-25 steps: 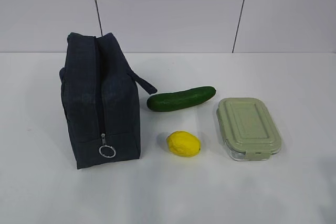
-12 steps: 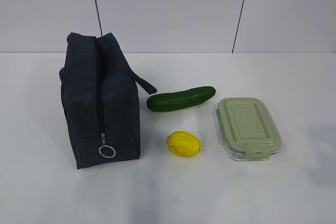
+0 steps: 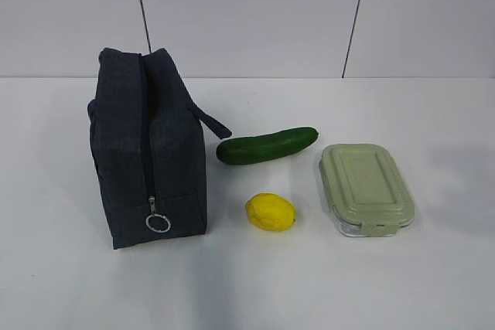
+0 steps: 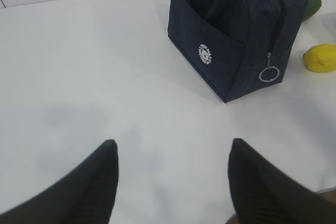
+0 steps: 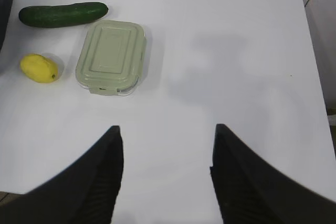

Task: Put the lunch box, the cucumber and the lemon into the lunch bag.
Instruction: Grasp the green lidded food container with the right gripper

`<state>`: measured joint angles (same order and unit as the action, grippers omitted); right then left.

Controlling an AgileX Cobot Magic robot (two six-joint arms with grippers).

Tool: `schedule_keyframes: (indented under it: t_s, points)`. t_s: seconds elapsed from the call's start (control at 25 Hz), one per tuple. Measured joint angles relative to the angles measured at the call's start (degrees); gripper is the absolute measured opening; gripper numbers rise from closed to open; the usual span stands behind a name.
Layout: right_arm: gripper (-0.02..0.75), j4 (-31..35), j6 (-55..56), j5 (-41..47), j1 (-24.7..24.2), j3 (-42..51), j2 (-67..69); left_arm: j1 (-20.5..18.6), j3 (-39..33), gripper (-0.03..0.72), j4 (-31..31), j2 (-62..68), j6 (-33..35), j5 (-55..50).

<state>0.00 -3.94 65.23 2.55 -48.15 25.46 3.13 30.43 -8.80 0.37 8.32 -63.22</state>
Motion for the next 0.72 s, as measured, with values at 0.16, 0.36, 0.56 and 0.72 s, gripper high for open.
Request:
schedule_keyframes:
  t_s: [0.16, 0.36, 0.56, 0.72]
  points:
    - [0.435, 0.0, 1.0, -2.2, 0.0, -1.1, 4.3, 0.0, 0.0, 0.465, 0.0, 0.0, 0.0, 0.0]
    - [0.435, 0.0, 2.7, -9.2, 0.0, -1.1, 9.3, 0.0, 0.0, 0.465, 0.0, 0.0, 0.0, 0.0]
    - [0.435, 0.6, 3.9, -13.8, 0.0, -1.1, 14.7, 0.0, 0.0, 0.465, 0.0, 0.0, 0.0, 0.0]
    - [0.435, 0.9, 3.9, -14.6, 0.0, -1.1, 19.3, 0.0, 0.0, 0.465, 0.0, 0.0, 0.0, 0.0]
